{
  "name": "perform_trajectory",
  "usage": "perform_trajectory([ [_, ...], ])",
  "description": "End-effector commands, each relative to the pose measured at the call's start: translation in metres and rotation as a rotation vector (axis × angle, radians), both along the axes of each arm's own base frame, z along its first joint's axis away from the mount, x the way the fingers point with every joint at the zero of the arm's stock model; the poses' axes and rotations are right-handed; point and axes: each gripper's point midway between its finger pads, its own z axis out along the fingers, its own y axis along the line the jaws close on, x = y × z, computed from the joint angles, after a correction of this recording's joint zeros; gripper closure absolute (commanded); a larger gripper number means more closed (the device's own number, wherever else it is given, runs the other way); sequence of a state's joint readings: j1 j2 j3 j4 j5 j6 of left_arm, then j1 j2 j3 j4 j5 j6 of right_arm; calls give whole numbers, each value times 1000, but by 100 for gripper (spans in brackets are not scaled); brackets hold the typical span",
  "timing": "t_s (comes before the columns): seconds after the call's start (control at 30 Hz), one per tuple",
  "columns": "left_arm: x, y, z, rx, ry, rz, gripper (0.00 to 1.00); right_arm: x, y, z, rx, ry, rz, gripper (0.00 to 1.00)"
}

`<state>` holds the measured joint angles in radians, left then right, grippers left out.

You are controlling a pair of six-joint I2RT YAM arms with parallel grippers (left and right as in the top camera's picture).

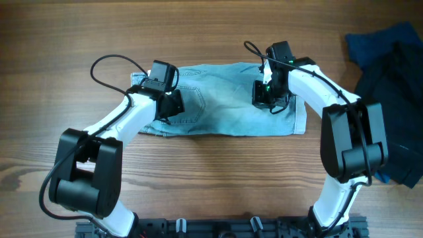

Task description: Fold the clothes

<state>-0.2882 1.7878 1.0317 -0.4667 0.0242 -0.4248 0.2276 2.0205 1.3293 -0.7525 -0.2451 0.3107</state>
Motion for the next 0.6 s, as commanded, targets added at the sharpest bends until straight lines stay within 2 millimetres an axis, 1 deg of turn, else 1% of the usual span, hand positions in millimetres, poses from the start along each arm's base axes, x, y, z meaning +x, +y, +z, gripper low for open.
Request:
perform_trajectory([
  [0.0, 2, 40, -8, 172, 8, 81, 96, -7, -30, -15, -169, 31, -58, 96],
  [0.07, 1, 52, -12, 179, 28, 111, 96, -9, -42, -16, -227, 38, -83, 96],
  [0.13, 1, 65, -15, 182, 41, 143, 96, -9, -50, -16, -253, 41, -88, 96],
  [0.2, 0, 81, -17, 183, 55, 186, 96, -10, -55, -16, -257, 47, -97, 96],
  [0.3, -1, 99, -18, 183, 67, 235, 96, -9, -61, -16, -257, 49, -113, 96],
  [0.43, -5, 118, -19, 183, 89, 285, 96, -7, -68, -16, -257, 51, -128, 96],
  [0.57, -6, 131, -19, 190, 96, 292, 96, -7, -75, -16, -272, 49, -124, 96],
])
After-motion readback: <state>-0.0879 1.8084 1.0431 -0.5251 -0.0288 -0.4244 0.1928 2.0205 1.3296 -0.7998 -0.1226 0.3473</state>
